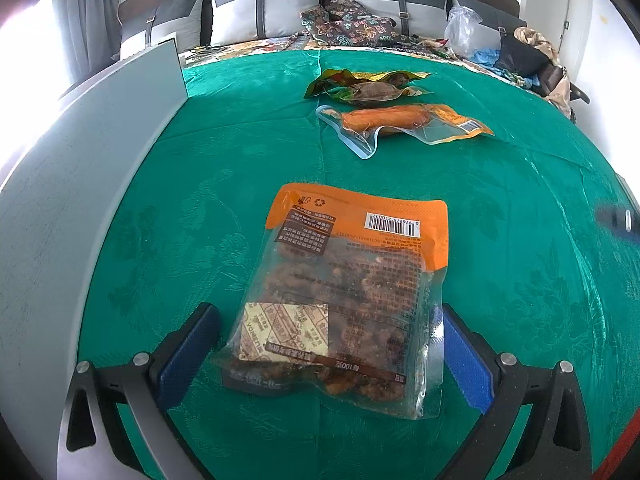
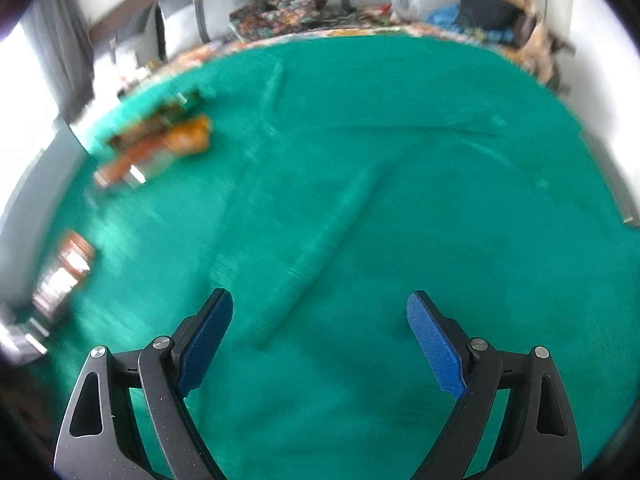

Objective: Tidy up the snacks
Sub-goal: 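Hold the left tool at the jerky bag while the right tool moves toward the sausage pack, then lower the right tool onto the clear orange sausage pack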

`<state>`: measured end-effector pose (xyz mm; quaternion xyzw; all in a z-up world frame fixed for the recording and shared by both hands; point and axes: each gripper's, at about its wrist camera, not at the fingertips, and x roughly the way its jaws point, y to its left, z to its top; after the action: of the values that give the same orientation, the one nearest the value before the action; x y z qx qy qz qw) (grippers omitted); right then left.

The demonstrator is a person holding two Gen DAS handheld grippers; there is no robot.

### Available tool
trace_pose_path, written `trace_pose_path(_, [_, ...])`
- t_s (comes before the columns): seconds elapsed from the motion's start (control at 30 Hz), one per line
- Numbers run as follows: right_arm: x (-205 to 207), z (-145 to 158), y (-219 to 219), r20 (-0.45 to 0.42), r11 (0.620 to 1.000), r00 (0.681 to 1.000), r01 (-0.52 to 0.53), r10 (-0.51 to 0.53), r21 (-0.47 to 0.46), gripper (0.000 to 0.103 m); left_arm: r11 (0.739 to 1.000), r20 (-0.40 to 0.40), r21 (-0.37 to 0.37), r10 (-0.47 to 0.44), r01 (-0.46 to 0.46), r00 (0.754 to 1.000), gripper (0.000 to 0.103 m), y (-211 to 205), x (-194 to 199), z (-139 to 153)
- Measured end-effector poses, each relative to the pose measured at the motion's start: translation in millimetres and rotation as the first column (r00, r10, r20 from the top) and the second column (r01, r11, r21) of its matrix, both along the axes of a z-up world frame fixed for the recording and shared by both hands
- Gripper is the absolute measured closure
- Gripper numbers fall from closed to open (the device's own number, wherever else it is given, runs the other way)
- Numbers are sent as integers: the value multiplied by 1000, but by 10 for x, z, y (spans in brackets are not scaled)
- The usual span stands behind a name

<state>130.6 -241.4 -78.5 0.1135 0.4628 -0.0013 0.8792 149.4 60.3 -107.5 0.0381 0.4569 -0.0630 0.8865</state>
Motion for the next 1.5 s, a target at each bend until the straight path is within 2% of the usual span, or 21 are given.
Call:
trace_pose_path(0.1, [349, 230, 420, 15, 994, 995, -95, 95, 49, 11, 1000, 0, -1, -1, 1, 1000, 0, 3, 0, -1])
trace_pose_path(0.2, [902, 345, 1085, -18, 966, 966, -257, 257, -5, 12, 1000, 0, -1, -1, 1, 1000, 0, 4, -1, -1])
trace_pose_path(0.27, [1284, 327, 1543, -58, 938, 941, -338, 334, -73, 12, 1000, 0, -2, -1, 1, 1000, 0, 3, -2, -1])
trace_pose_path(0.33, [1551, 267, 1870, -67, 921, 928, -373, 367, -110, 14, 1000, 0, -3, -2, 2, 1000, 0, 6, -3, -1])
trace_pose_path(0.47, [1832, 31, 2217, -110, 909, 909, -410, 401, -71, 14, 1000, 1, -4, -2, 2, 1000, 0, 5, -10, 11])
trace_pose_path(0.57, [1783, -27, 2299, -121, 866, 882, -471, 456, -168, 14, 1000, 1, -5, -2, 2, 1000, 0, 5, -7, 19])
trace_pose_path(0.63, [1665, -81, 2342, -145, 792, 829, -559, 540, -244, 14, 1000, 1, -4, -2, 2, 1000, 0, 5, -7, 18])
trace_pose_path(0.67, [1564, -112, 2367, -170, 732, 789, -612, 590, -300, 14, 1000, 1, -4, -1, 1, 1000, 0, -3, -7, 18])
trace_pose_path(0.7, [1479, -110, 2352, -169, 696, 763, -640, 623, -324, 14, 1000, 1, -3, 0, 0, 1000, 0, -8, -3, 20])
trace_pose_path(0.83, [1210, -119, 2085, -189, 647, 708, -702, 681, -299, 14, 1000, 1, -2, 2, -2, 1000, 0, -20, -2, 25])
trace_pose_path(1.03, [736, -94, 1673, -186, 602, 665, -739, 723, -301, 13, 1000, 2, -2, 3, -3, 1000, 0, -21, -2, 20])
trace_pose_path(1.37, [94, -72, 1211, -163, 607, 664, -739, 730, -294, 13, 1000, 2, -2, 3, -3, 1000, 0, -16, -5, 18])
trace_pose_path(1.43, [19, 46, 1023, -84, 655, 694, -708, 715, -265, 13, 1000, 2, -2, 3, -3, 1000, 0, -13, -5, 19])
trace_pose_path(1.5, [-47, 232, 713, 36, 751, 761, -631, 648, -196, 12, 1000, 2, -2, 3, -3, 1000, 0, -13, -5, 18])
